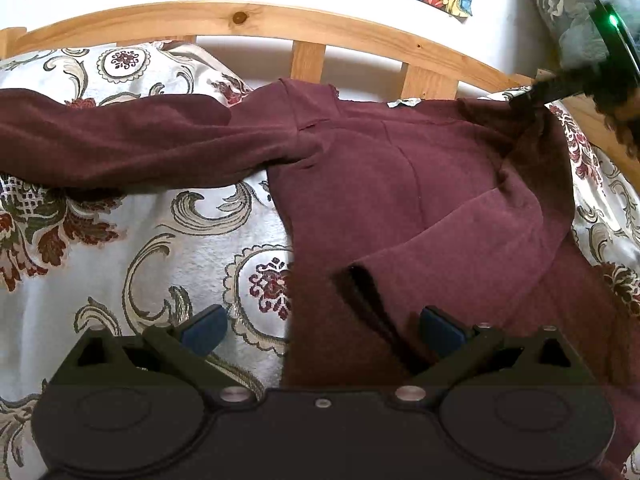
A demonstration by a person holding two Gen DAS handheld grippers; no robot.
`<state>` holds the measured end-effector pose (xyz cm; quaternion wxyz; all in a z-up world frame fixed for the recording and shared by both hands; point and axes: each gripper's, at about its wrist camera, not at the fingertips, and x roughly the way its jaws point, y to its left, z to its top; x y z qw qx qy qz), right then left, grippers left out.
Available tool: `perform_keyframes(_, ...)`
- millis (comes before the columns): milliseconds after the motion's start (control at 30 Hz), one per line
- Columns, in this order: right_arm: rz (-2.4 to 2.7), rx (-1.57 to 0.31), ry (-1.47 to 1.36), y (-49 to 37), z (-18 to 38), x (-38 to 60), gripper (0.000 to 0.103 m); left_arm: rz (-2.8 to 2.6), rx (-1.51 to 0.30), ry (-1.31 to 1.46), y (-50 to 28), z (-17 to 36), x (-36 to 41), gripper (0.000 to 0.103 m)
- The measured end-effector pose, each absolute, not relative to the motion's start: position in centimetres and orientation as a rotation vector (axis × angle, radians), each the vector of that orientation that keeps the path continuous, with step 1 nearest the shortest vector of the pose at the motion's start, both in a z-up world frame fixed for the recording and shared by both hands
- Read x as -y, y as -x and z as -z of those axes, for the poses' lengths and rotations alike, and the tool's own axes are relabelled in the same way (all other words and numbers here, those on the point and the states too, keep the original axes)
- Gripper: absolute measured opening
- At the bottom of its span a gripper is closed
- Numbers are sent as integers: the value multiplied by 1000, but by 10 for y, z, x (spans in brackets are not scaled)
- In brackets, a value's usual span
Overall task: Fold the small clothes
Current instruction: 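Carry the held sleeve with the right gripper across the shirt body, then open the right gripper to lay the sleeve on the body, withdraw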
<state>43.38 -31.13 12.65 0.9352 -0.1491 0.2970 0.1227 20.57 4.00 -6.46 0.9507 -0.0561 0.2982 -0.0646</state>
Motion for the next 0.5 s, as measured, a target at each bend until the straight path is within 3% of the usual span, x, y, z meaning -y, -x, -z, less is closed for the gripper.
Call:
perform_keyframes(167,-179,-716,-209,-487,-133,357,64,130,-610,108,-206,66,-39,102)
perform_keyframes(200,-156,-727,-255,-498,-131,362,60,130,-610,106,-206,66,-39,102)
perform_keyframes(367,-150,-877,-261,-531,-114,358,49,132,-614,108,-208,67,-40,102)
perform_keyframes(500,-236,-948,-219,-516,-96,339,48,135,-616,112,-208,68,-40,102)
